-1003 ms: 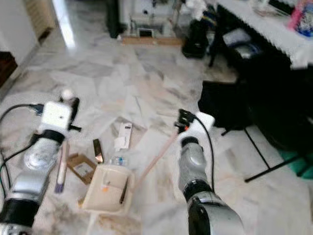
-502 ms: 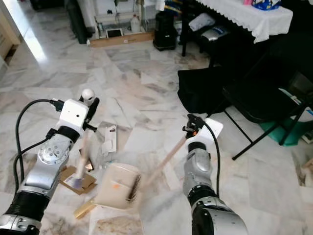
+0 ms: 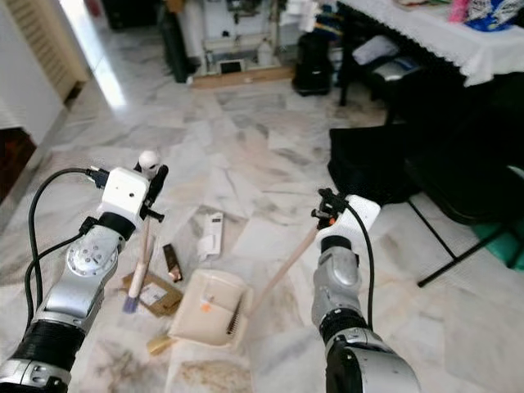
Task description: Sweep floor
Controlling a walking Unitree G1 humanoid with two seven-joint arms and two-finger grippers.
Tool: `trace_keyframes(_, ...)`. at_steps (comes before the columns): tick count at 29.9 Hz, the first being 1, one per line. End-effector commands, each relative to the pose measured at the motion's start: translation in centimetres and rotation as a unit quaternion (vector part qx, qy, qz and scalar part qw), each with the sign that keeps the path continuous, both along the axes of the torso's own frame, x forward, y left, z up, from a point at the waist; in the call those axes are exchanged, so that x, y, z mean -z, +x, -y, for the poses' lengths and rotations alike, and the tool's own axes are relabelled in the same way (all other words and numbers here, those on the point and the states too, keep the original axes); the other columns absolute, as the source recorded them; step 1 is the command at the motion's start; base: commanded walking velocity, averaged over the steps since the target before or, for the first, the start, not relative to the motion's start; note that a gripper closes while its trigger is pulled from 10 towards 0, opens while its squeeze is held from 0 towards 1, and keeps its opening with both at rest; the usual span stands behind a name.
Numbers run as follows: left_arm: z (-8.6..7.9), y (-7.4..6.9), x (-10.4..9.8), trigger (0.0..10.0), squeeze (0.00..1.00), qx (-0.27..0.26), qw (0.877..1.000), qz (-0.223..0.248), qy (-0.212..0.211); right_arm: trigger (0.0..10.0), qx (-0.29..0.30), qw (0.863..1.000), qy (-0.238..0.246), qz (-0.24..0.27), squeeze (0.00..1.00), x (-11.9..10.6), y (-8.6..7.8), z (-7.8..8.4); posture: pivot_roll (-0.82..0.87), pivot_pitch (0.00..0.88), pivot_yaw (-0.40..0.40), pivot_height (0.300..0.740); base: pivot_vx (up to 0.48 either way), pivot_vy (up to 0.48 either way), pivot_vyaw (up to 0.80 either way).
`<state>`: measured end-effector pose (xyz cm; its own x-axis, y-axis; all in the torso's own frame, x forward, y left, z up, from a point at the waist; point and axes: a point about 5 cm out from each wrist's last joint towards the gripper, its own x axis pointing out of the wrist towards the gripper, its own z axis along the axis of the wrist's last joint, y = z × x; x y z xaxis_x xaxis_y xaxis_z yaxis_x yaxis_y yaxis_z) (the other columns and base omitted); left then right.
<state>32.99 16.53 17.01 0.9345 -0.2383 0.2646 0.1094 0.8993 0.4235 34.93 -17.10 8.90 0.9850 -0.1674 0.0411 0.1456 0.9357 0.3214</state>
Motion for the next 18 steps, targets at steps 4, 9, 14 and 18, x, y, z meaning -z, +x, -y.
trace_keyframes(4,0.33,0.29,-1.14,10.0,0.00,-0.001,1.000,0.028,0.000,10.0,0.005,1.000,0.008,0.015,0.00,-0.65,0.28,0.16,0.22,0.000,0.057,0.740,0.000,0.000,0.00)
trace_keyframes(9,0.14,0.59,-1.36,10.0,0.00,-0.004,0.999,0.032,-0.001,10.0,0.012,1.000,0.012,0.014,0.00,-0.85,0.45,0.41,0.21,0.000,0.049,0.740,0.000,0.000,0.00)
trace_keyframes(14,0.06,0.85,-1.26,10.0,0.00,-0.015,0.999,0.035,-0.009,10.0,-0.001,1.000,0.007,0.014,0.00,-1.12,0.71,0.14,0.20,0.000,0.022,0.740,0.000,0.000,-0.64)
trace_keyframes(18,0.06,1.04,-1.21,10.0,0.00,-0.020,0.999,0.036,-0.012,10.0,-0.010,1.000,0.002,0.015,0.00,-1.37,0.91,-0.15,0.20,0.000,0.008,0.740,0.000,0.000,-0.76)
